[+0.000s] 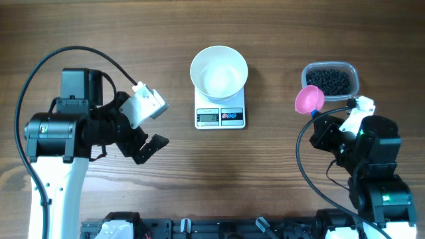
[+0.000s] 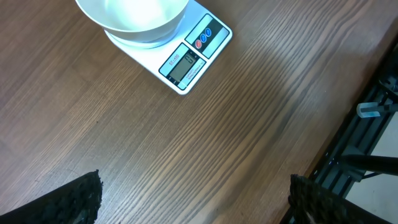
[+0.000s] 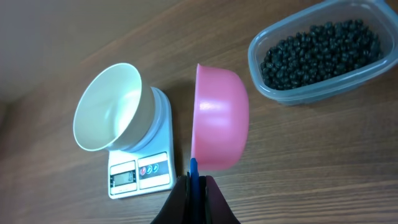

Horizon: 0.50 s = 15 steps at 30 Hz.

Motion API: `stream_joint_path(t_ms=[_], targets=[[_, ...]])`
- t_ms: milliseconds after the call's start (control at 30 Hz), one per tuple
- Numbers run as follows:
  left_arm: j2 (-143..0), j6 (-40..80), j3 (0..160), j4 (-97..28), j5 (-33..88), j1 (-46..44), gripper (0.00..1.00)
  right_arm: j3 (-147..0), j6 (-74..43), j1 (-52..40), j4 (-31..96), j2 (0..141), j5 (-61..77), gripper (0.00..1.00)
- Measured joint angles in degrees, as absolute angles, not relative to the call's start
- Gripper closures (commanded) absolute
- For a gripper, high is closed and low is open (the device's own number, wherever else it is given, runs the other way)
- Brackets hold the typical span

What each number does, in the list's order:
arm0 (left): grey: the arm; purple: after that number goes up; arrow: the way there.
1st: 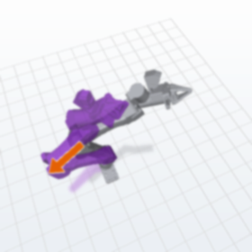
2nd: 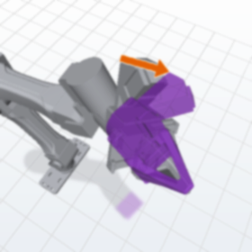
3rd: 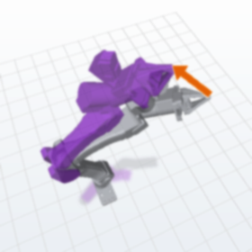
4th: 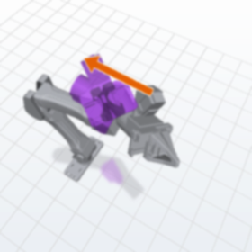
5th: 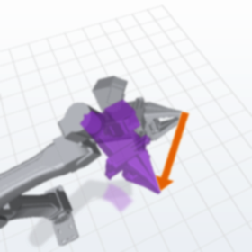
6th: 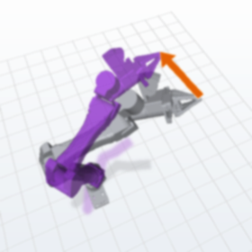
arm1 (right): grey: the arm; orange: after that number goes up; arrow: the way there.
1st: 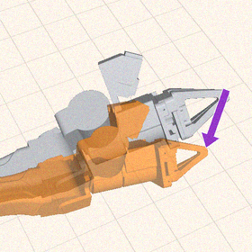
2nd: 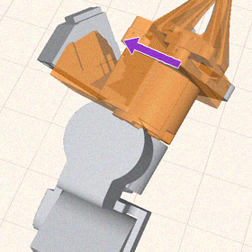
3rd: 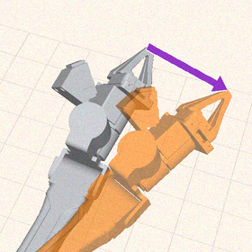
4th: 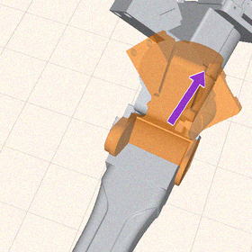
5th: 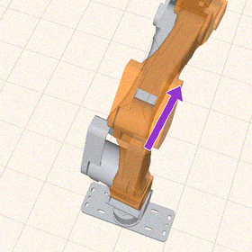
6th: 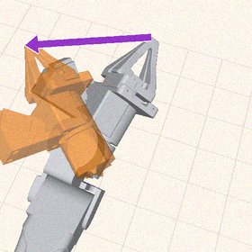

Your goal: Scoop item into bowl and weigh 150g on scale

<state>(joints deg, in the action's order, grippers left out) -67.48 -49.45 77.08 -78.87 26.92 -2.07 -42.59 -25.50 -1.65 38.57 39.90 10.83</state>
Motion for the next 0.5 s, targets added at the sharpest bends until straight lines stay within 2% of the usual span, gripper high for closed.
stream_joint_path(t_ms=[500], targets=[[-67.5,-49.5,77.1,-78.8,26.9,-2.1,0.00,-47.9,-19.0,-1.7,43.4,39.9,10.8,0.96]])
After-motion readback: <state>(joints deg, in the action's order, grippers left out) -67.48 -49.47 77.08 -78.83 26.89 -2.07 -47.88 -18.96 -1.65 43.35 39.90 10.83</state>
